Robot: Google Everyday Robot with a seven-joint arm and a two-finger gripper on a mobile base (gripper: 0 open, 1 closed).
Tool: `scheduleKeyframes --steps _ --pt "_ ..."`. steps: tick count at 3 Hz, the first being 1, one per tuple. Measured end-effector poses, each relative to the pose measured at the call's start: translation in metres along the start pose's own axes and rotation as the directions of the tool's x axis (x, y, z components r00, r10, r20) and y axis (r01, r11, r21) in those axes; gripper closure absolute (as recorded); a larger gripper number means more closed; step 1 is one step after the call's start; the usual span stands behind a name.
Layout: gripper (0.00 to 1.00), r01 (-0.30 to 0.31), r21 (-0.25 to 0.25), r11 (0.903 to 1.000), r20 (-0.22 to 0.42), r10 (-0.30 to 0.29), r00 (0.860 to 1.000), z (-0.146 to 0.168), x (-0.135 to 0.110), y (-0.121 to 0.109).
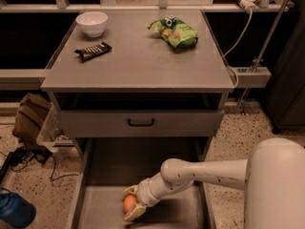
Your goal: Pick orange from middle drawer and place on counter
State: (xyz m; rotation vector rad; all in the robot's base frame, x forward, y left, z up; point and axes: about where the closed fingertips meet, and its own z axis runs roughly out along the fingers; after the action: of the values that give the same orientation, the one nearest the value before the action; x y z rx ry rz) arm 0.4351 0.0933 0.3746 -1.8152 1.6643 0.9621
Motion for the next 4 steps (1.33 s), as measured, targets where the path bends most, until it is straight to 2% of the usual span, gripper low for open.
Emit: scheduleKeyframes --steps 1,2,3,4 --pt "0.88 0.005 0.011 0.9999 -0.006 -0.005 1.000 -0.017 -0.010 0.003" --pt "1.00 0.053 0.071 0.9961 -0.004 -0.053 0.999 -0.066 -0.051 0.010" --pt "1.00 0.150 0.114 0.9821 -0.053 -0.145 0.988 -0.108 -0.115 0.018" --pt "1.00 0.206 0.152 0.9667 -0.095 -0.193 0.977 -0.130 -0.135 0.010"
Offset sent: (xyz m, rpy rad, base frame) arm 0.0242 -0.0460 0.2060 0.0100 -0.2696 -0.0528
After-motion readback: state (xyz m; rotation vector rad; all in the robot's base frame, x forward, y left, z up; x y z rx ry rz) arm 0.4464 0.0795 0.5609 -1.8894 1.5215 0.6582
